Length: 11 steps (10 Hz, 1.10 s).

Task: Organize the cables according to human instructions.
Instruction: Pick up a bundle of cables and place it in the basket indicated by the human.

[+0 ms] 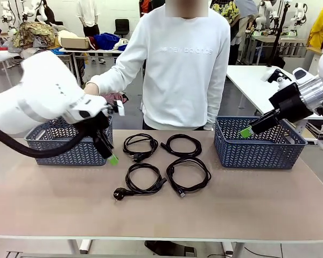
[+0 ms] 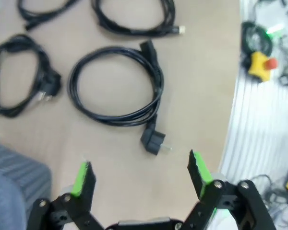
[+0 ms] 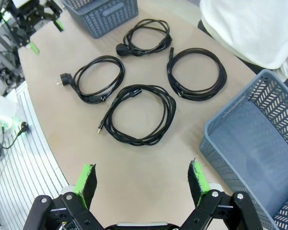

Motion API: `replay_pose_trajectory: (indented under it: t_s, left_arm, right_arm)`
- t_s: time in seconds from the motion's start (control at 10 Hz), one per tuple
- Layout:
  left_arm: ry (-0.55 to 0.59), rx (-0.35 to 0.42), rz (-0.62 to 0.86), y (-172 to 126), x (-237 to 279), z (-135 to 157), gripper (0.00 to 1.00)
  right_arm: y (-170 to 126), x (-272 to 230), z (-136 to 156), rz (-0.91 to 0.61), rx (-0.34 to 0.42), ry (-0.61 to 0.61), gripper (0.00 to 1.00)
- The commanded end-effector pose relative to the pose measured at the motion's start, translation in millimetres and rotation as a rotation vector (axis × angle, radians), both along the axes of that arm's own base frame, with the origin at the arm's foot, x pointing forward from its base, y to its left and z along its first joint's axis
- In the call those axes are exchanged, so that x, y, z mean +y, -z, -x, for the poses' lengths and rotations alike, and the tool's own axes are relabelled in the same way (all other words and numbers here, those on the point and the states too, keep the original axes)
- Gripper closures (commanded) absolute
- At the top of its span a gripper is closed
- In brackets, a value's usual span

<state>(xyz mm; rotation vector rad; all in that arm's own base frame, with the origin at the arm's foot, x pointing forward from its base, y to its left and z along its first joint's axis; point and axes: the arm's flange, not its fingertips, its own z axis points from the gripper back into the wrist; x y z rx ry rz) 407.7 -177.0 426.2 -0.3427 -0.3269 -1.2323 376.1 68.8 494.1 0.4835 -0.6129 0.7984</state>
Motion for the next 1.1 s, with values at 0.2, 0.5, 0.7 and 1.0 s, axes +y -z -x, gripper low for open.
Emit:
replay_pose_trajectory:
  t_s: [0.2, 0.5, 0.7, 1.0]
  left_arm:
    - [0.107, -0.027, -0.136, 27, -50, -6, 0.0]
    - [0.132, -0.048, -0.15, 24, -67, -7, 0.0]
    - [0.145, -0.024, -0.126, 35, -65, -1, 0.0]
    - [0.145, -0.024, -0.126, 35, -65, -1, 0.0]
  right_arm:
    - [0, -2, -3, -0.019, -0.012, -0.019, 0.0]
    - [0, -2, -3, -0.019, -0.012, -0.019, 0.0]
    - [0, -2, -3, -0.019, -0.012, -0.019, 0.0]
    - [0, -2, -3, -0.019, -0.012, -0.019, 0.0]
